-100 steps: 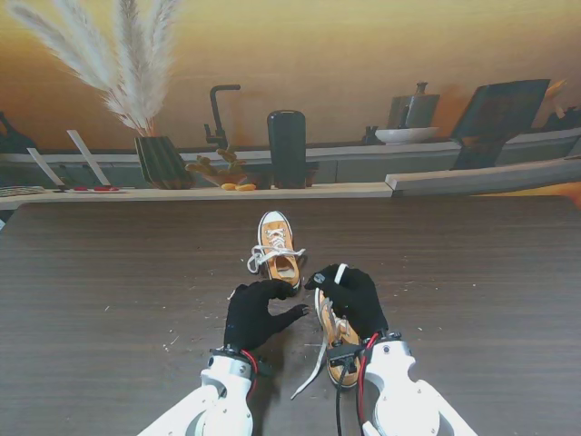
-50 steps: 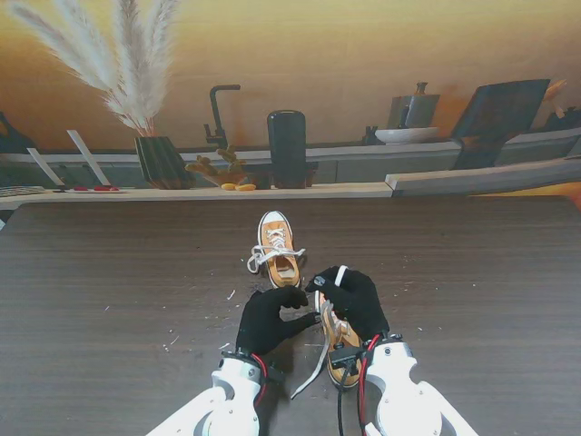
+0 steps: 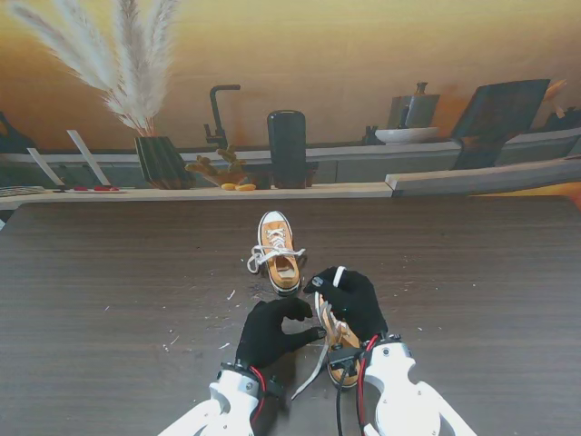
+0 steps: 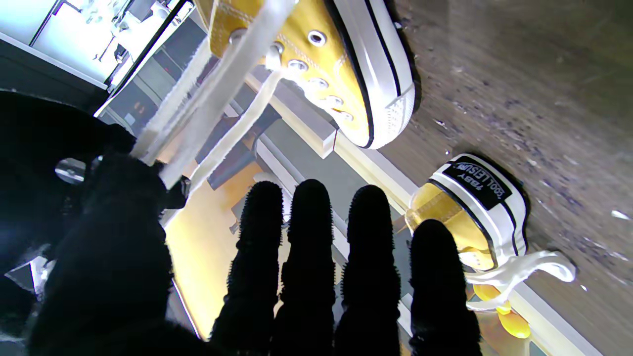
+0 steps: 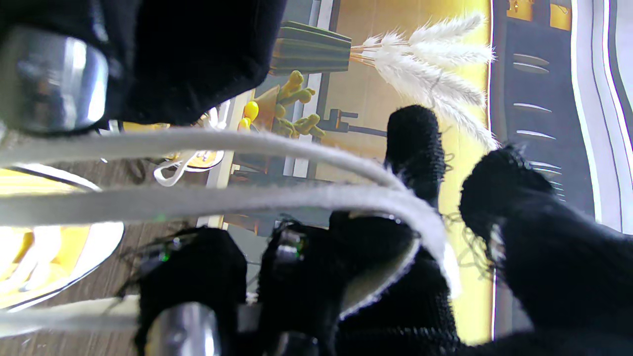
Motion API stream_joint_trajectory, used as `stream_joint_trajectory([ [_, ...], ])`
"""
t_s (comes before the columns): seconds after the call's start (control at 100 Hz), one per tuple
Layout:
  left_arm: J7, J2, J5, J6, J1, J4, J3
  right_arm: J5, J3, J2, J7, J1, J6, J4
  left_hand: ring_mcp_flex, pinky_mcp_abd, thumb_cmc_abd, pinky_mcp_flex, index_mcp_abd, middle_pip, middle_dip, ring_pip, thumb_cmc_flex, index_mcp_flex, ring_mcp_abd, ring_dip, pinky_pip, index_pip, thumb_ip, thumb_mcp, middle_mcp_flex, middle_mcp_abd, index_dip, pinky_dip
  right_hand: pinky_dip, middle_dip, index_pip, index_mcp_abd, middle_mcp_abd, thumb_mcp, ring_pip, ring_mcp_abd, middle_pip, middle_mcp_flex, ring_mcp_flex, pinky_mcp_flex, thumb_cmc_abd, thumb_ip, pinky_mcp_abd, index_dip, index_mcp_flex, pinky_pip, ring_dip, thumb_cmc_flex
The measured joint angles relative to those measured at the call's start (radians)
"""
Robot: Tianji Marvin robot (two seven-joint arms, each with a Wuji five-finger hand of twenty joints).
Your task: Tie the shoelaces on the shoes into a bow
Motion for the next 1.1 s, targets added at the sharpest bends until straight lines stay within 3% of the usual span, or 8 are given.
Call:
stream_joint_trajectory([
  [0.16, 0.000, 0.001, 0.013, 0.003, -0.001, 0.000, 0.005, -0.001, -0.001, 0.000, 0.001, -0.001, 0.000, -0.003, -0.002, 0.000, 0.000, -0.007, 0.000, -0.025, 0.000, 0.000, 0.057, 0.000, 0.000, 0.000, -0.001, -0.071, 0.000, 0.001, -0.002, 0.000, -0.044, -0.002, 0.000, 0.000, 0.000, 0.000, 0.000, 0.000, 0.000, 0.000, 0.000, 0.000, 0.000, 0.000, 0.000, 0.000, 0.000, 0.000, 0.000, 0.000, 0.000, 0.000],
  [0.29, 0.006, 0.001, 0.040, 0.007, 0.026, -0.021, -0.037, -0.002, 0.003, 0.001, 0.006, -0.003, 0.000, -0.004, -0.006, 0.000, -0.027, -0.023, 0.000, -0.048, 0.000, -0.021, 0.115, 0.000, 0.000, 0.000, -0.005, -0.073, 0.008, 0.072, -0.021, 0.000, -0.087, -0.002, 0.000, 0.000, 0.000, 0.000, 0.000, 0.000, 0.000, 0.000, 0.000, 0.000, 0.000, 0.000, 0.000, 0.000, 0.000, -0.001, 0.000, 0.000, 0.000, 0.000],
  [0.48, 0.088, 0.007, 0.055, 0.045, 0.052, -0.047, -0.059, 0.000, 0.004, 0.002, 0.010, -0.003, 0.002, -0.004, -0.025, 0.000, -0.037, -0.034, 0.000, -0.049, -0.006, -0.037, 0.115, -0.002, 0.000, 0.000, -0.014, -0.078, 0.017, 0.085, -0.030, 0.000, -0.098, -0.002, 0.000, 0.000, 0.000, 0.000, 0.000, 0.000, 0.000, 0.000, 0.000, 0.000, 0.000, 0.000, 0.000, 0.000, 0.000, -0.009, 0.000, 0.000, 0.000, 0.000],
  [0.64, 0.091, 0.003, 0.049, 0.075, 0.022, -0.028, -0.032, 0.000, -0.001, 0.003, 0.009, -0.002, 0.000, -0.004, -0.025, 0.000, -0.037, -0.025, 0.000, -0.046, -0.006, -0.025, 0.105, -0.002, 0.000, 0.000, -0.013, -0.071, 0.017, 0.097, -0.030, 0.000, -0.098, -0.002, 0.000, 0.000, 0.000, -0.001, 0.000, 0.000, 0.000, 0.000, 0.000, 0.000, 0.000, 0.000, 0.000, 0.000, 0.000, -0.010, 0.000, 0.000, 0.000, 0.000],
  [0.91, 0.132, -0.035, 0.004, 0.089, -0.054, 0.045, 0.036, -0.006, -0.003, 0.006, 0.021, -0.003, -0.003, -0.007, -0.017, 0.000, -0.037, 0.003, 0.000, 0.018, 0.012, 0.013, 0.091, -0.002, 0.000, 0.000, 0.032, 0.044, 0.017, 0.081, -0.011, 0.000, -0.034, -0.002, 0.000, 0.000, 0.001, -0.002, 0.000, 0.000, 0.000, 0.000, 0.000, 0.000, 0.000, 0.000, 0.000, 0.000, 0.000, -0.011, 0.000, 0.000, 0.000, 0.000],
  [1.1, 0.141, -0.054, -0.014, 0.075, -0.080, 0.071, 0.059, -0.006, 0.000, 0.007, 0.022, -0.006, -0.004, -0.010, -0.012, 0.000, -0.037, 0.009, 0.000, 0.041, 0.025, 0.025, 0.091, -0.002, -0.002, 0.000, 0.048, 0.095, 0.000, 0.062, 0.000, 0.000, -0.023, -0.002, 0.000, 0.000, 0.001, -0.003, 0.000, 0.000, 0.000, 0.000, 0.000, 0.000, 0.000, 0.000, 0.000, 0.000, 0.000, -0.011, 0.000, 0.000, 0.000, 0.000],
])
